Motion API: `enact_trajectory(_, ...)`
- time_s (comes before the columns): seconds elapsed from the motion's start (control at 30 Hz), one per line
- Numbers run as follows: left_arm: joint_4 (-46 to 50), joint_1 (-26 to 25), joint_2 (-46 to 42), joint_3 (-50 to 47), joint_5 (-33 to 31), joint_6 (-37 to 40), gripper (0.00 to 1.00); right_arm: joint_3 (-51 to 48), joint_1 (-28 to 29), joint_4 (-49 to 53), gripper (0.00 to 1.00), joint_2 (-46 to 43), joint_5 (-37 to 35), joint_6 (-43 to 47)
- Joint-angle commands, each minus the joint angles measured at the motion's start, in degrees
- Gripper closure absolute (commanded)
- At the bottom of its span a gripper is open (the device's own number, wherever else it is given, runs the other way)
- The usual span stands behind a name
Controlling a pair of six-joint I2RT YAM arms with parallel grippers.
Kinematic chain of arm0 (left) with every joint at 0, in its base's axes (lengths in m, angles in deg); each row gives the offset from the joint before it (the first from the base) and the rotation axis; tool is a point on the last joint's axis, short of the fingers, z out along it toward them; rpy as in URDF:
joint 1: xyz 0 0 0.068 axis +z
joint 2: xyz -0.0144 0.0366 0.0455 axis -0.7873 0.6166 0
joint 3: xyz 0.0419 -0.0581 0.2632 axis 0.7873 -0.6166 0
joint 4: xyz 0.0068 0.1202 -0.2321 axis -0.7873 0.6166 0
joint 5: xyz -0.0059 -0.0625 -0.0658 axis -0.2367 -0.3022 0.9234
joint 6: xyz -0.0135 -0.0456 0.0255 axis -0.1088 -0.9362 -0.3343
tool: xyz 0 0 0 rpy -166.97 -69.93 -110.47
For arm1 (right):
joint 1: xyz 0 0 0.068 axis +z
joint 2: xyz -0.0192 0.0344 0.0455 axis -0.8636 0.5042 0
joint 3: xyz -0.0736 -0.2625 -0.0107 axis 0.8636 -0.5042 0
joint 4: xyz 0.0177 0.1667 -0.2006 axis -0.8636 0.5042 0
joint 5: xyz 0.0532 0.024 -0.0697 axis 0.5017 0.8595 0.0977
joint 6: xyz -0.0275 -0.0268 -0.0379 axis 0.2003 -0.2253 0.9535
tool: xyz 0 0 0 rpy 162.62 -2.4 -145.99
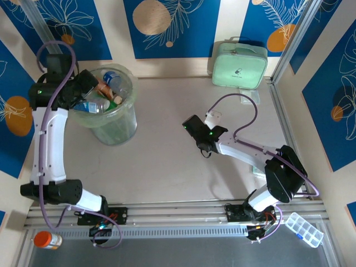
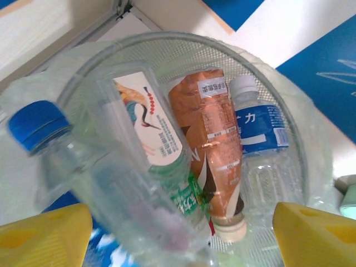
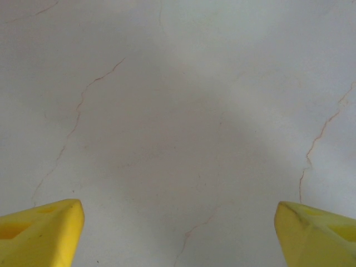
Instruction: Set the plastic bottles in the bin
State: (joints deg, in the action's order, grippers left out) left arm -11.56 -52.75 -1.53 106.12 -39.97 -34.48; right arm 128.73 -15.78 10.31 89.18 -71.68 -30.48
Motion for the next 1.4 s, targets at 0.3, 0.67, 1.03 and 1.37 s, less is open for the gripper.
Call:
enact_trajectory(0.3,-7.77,0.13,-0.89,-15.4,0.55,2.7,0.17,2.42,0.79,1.7,0.1,1.31,-0.29,0.45)
enact_trajectory(0.67,-4.04,0.01,-4.62,-9.44,-1.53,2.63,0.16,2.46,0.79,1.74,0.1,1.13,-0.34,0.61)
enact_trajectory(1.03,-7.52,-7.57,-12.3,-12.64,-5.92,11.18,0.12,1.03,0.88,-2.4,0.09,-0.69,2.37,5.85)
enact_trajectory(1.37,-30.26,-24.94,-35.06,-42.97,9.02,26.37,0.01,-15.99,2.3,-33.26,0.01,-14.85,17.18,27.31)
